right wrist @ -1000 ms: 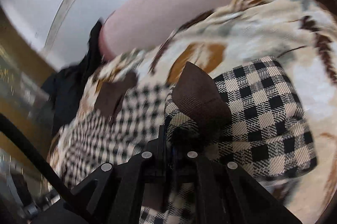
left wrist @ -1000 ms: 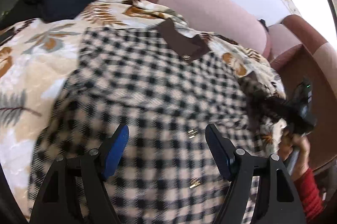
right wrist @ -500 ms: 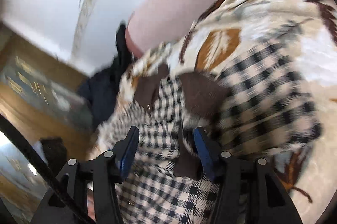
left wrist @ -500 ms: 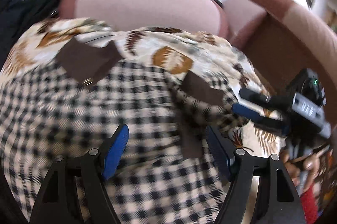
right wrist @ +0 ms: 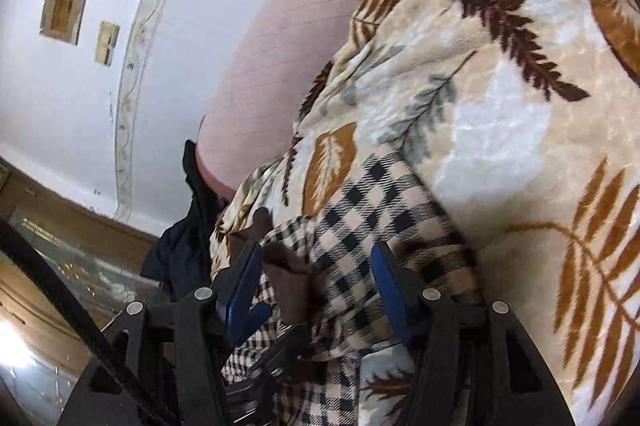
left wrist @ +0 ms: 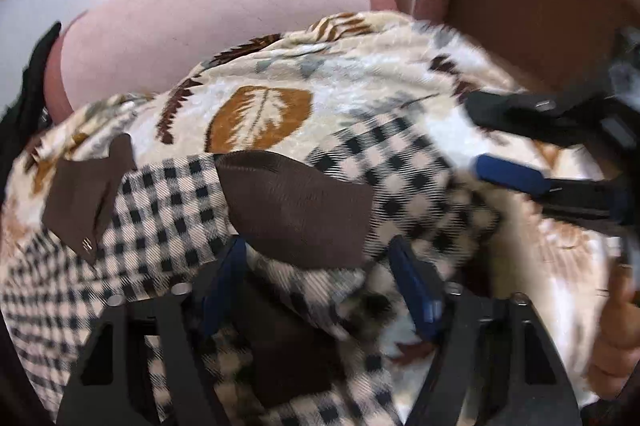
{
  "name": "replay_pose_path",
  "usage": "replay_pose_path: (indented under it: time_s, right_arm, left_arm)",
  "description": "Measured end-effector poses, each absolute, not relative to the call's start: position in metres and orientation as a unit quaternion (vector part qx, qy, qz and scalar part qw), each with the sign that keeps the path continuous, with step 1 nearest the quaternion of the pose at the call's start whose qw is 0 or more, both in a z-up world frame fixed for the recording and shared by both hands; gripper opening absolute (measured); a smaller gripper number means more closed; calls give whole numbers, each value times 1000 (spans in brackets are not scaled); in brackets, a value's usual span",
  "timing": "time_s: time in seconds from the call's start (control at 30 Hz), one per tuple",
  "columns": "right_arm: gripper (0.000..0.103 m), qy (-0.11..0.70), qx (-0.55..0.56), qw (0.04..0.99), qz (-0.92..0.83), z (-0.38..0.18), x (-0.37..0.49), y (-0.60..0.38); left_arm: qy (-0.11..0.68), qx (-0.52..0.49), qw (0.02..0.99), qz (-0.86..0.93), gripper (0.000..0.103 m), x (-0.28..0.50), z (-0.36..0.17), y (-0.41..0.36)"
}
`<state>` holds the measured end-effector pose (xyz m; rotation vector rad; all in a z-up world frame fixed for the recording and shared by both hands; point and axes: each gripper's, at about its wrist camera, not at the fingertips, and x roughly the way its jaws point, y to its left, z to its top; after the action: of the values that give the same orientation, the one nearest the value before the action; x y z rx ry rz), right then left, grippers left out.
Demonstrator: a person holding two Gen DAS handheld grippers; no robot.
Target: Fold large clothes
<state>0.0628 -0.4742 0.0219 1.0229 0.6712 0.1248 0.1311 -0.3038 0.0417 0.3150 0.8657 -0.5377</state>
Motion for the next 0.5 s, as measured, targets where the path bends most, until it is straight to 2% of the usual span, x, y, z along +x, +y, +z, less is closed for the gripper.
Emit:
replay_pose_path:
  time_s: [0.03, 0.1, 0.23, 0.5]
  right_arm:
    - [61, 318, 474, 819, 52, 22, 64, -476]
    - [61, 321, 459, 827, 42, 24, 61, -479]
    - [61, 317, 435, 842, 22, 28, 56, -486]
    - [61, 334, 402, 852, 15, 26, 64, -469]
  left_arm:
    - [425, 157, 857, -244, 15, 138, 37, -306]
    - [443, 122, 854, -243, 12, 149, 39, -295]
    - [415, 39, 875, -245, 12, 154, 81, -252]
    - [350, -18, 912, -211, 12, 151, 151, -144]
